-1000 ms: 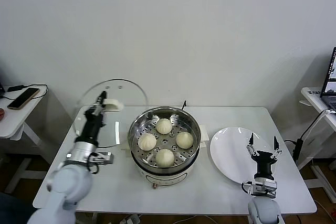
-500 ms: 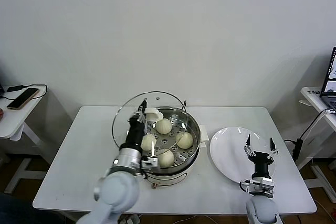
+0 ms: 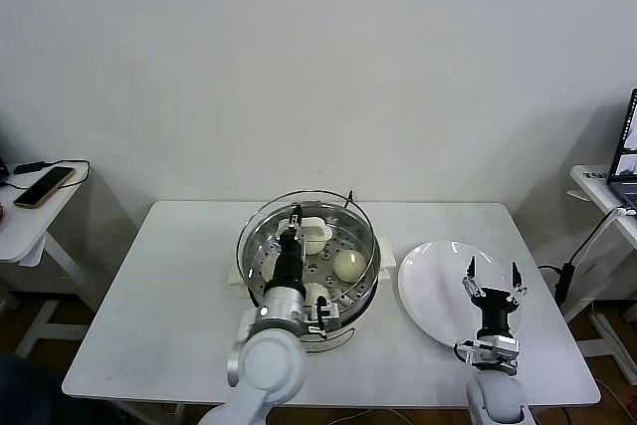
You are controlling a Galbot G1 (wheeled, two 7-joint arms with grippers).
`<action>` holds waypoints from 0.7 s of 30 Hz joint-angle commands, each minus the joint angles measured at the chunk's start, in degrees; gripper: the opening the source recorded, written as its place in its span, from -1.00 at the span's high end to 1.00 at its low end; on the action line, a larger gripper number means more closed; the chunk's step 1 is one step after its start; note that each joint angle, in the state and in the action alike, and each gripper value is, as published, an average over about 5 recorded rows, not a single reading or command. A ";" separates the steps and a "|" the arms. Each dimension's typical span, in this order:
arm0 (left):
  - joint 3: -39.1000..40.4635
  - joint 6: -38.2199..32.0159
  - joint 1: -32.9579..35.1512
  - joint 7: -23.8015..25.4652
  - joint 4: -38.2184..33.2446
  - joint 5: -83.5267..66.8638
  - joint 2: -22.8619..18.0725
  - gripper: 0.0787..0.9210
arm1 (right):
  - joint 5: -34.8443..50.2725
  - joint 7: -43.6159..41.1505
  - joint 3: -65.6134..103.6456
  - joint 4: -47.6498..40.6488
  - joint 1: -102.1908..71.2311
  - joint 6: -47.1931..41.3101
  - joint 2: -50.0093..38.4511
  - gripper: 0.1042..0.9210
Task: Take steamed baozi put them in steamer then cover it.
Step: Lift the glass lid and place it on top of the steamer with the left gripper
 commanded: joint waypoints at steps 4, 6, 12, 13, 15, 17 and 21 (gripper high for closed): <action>1.31 0.10 -0.25 0.06 4.03 5.50 -3.01 0.71 | -0.06 -0.12 0.12 0.18 0.08 -0.31 -0.04 -0.76; 1.13 -0.06 -0.17 -0.15 4.45 5.62 -3.07 0.71 | -0.06 -0.12 0.15 0.12 0.13 -0.32 -0.07 -0.76; 0.99 -0.48 0.00 -0.45 4.96 6.09 -3.24 0.71 | -0.06 -0.12 0.17 -0.01 0.27 -0.35 -0.06 -0.76; 0.98 -0.56 0.00 -0.49 5.05 6.23 -3.30 0.71 | -0.07 -0.12 0.17 -0.01 0.29 -0.36 -0.05 -0.76; 0.93 -0.77 0.00 -0.59 5.30 6.64 -3.42 0.71 | -0.07 -0.13 0.17 0.01 0.30 -0.40 -0.06 -0.76; 0.87 -0.90 0.01 -0.65 5.58 6.95 -3.52 0.71 | -0.06 -0.16 0.16 0.03 0.31 -0.46 -0.07 -0.76; 0.74 -1.21 0.09 -0.70 6.09 7.57 -3.65 0.71 | 0.00 -0.18 0.15 0.04 0.30 -0.55 -0.14 -0.76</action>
